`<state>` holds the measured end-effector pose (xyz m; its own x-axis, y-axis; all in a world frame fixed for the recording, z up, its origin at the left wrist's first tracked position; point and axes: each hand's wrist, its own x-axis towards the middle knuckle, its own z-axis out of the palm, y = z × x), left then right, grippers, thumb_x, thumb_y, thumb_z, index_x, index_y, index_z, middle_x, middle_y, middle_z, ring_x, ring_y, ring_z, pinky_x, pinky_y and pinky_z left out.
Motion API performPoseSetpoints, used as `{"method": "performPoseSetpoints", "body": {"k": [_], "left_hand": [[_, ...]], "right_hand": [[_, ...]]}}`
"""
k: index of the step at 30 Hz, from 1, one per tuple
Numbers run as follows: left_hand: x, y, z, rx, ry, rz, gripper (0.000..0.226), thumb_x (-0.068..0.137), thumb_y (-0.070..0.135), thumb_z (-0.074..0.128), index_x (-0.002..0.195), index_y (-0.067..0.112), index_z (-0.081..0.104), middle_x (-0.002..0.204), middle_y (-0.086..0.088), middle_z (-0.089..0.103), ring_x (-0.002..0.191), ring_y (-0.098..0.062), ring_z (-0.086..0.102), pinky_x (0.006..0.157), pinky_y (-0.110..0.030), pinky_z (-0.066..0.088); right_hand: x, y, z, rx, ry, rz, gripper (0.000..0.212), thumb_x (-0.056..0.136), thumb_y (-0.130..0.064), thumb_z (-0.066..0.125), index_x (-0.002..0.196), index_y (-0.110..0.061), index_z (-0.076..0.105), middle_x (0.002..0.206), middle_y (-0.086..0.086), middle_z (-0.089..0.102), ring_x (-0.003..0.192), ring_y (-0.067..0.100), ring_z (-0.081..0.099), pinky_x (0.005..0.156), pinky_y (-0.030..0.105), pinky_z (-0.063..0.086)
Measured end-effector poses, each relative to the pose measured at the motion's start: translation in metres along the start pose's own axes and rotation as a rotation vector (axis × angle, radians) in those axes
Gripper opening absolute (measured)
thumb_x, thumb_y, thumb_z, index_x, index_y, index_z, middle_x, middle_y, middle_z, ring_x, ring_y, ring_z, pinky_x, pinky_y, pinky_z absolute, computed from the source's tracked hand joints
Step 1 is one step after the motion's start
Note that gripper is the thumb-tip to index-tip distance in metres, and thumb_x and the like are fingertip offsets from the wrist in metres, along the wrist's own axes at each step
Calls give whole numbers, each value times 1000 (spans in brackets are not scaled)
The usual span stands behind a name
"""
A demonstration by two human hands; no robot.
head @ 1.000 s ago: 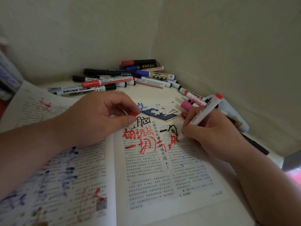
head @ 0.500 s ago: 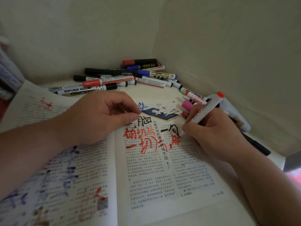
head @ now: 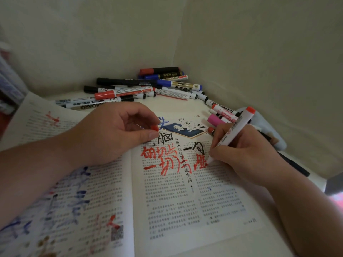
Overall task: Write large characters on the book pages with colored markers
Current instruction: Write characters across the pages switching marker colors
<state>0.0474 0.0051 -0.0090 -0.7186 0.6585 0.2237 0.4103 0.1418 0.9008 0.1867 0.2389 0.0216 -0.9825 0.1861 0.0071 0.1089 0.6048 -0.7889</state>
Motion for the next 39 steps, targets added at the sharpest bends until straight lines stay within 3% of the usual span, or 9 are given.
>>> {"method": "performPoseSetpoints", "body": {"k": [6, 9, 15, 20, 24, 27, 31, 34, 39], "left_hand": [[0, 3, 0, -51, 25, -12, 27, 69, 22, 77, 95, 20, 71, 89, -1, 78, 83, -20, 76, 85, -33, 60], [0, 4, 0, -47, 28, -28, 23, 68, 25, 77, 90, 22, 73, 89, -1, 78, 82, -20, 77, 84, -35, 60], [-1, 6, 0, 44, 17, -9, 21, 69, 35, 75, 89, 28, 75, 88, 6, 78, 77, -16, 76, 85, -36, 59], [0, 3, -1, 135, -18, -7, 29, 72, 43, 86, 99, 40, 73, 90, 8, 76, 84, -19, 72, 89, -47, 58], [-1, 4, 1, 18, -41, -4, 30, 67, 24, 80, 96, 26, 74, 91, 3, 77, 84, -14, 74, 86, -34, 59], [-2, 6, 1, -17, -48, -13, 39, 63, 23, 80, 101, 25, 71, 91, 4, 76, 85, -15, 73, 84, -32, 60], [-2, 6, -1, 33, -74, -30, 42, 68, 14, 87, 103, 32, 69, 94, 9, 75, 86, -15, 72, 82, -34, 59], [-2, 4, 0, 65, -91, -30, 44, 73, 9, 87, 103, 36, 68, 95, 10, 74, 85, -15, 71, 82, -35, 60], [-2, 6, 0, 90, -137, -41, 46, 76, 7, 85, 108, 36, 67, 93, 11, 74, 83, -13, 69, 82, -32, 59]], "right_hand": [[1, -1, 2, -24, 37, -1, 14, 72, -17, 72, 65, -10, 61, 53, -6, 51, 58, 10, 49, 85, 55, 52], [1, -1, 2, -39, 33, 1, 17, 69, -18, 72, 63, -9, 58, 51, -6, 48, 53, 8, 44, 60, 39, 43], [3, 4, -3, 131, 207, -19, 20, 82, 1, 73, 67, -8, 63, 50, -15, 59, 52, -7, 55, 59, 11, 38], [3, 8, -3, 79, 207, 34, 22, 80, -4, 77, 66, -16, 66, 52, -21, 62, 55, -13, 54, 64, 17, 39], [6, 8, -1, 152, 188, -56, 17, 84, -1, 78, 74, -13, 70, 64, -13, 66, 65, -6, 59, 66, 9, 46], [7, 2, -1, 288, 152, -87, 14, 84, 7, 74, 82, -7, 71, 62, -8, 61, 52, 1, 54, 52, 10, 40], [8, 1, 0, 236, 210, 5, 31, 88, -5, 71, 74, -30, 78, 80, -14, 73, 69, -8, 64, 66, 14, 42], [2, 1, -1, 113, 265, 38, 42, 91, -9, 70, 67, -44, 74, 64, -22, 68, 57, -10, 58, 58, 11, 44], [1, -10, 0, 207, 293, -43, 40, 85, 8, 70, 68, -27, 74, 60, -2, 68, 50, 6, 60, 45, 16, 44]]}}
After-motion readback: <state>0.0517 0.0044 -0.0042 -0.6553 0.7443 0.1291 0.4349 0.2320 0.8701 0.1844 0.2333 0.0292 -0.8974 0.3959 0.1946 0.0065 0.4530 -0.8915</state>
